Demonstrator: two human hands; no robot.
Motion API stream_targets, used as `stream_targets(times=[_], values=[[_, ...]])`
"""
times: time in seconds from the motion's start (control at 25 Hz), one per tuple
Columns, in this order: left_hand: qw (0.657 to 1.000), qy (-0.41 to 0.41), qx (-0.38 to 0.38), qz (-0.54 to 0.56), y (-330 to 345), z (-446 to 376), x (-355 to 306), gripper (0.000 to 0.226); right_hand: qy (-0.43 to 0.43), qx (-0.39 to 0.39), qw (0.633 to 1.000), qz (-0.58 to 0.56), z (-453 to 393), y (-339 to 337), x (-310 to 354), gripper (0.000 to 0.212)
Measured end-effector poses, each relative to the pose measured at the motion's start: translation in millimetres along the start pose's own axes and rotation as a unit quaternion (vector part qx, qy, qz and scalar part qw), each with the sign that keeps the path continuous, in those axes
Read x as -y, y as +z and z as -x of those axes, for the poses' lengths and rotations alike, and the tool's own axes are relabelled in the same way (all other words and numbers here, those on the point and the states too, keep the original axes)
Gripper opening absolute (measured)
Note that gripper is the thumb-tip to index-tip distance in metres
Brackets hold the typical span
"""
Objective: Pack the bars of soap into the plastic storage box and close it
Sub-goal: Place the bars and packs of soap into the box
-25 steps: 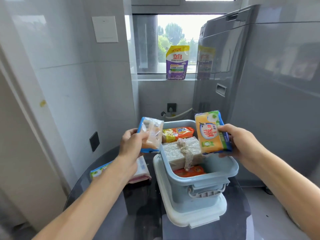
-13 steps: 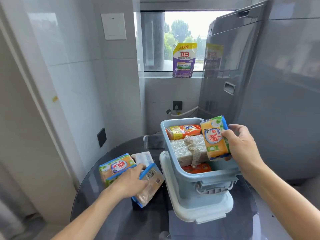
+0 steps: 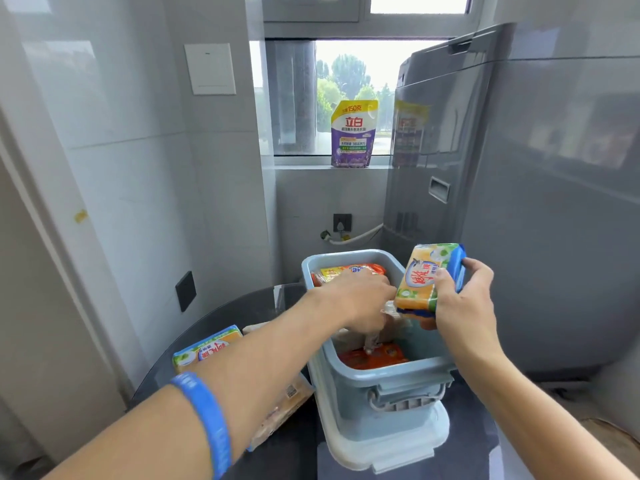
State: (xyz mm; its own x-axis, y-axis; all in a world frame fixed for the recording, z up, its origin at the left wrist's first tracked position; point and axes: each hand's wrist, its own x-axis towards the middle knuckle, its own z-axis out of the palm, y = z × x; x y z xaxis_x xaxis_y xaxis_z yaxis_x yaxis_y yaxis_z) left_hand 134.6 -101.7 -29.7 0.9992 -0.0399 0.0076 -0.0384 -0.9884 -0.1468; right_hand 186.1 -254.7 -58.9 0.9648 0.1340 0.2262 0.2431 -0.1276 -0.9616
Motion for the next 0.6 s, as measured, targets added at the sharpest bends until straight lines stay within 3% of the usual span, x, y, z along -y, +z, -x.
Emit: stream_targets(times=[0.08, 0.28, 0.44, 0.6], values=[[0.999, 0.011, 0.052, 0.011, 17, -17, -2, 0.061, -0.026, 0.005, 0.999, 0.044, 3, 1, -1, 0.032], [0.995, -0.012, 0.029, 0.099, 40, -31, 10, 0.063, -0.056, 0.012, 0.992, 0.116, 1, 6, -2, 0.032], [0.997, 0.006, 0.022, 0.071, 41, -26, 16, 0.077, -0.059, 0.014, 0.994, 0.093, 1, 6, -5, 0.027], [0.994, -0.083, 0.014, 0.069, 42, -9, 28, 0.094, -0.048, 0.005, 0.998, 0.049, 1, 3, -7, 0.025]])
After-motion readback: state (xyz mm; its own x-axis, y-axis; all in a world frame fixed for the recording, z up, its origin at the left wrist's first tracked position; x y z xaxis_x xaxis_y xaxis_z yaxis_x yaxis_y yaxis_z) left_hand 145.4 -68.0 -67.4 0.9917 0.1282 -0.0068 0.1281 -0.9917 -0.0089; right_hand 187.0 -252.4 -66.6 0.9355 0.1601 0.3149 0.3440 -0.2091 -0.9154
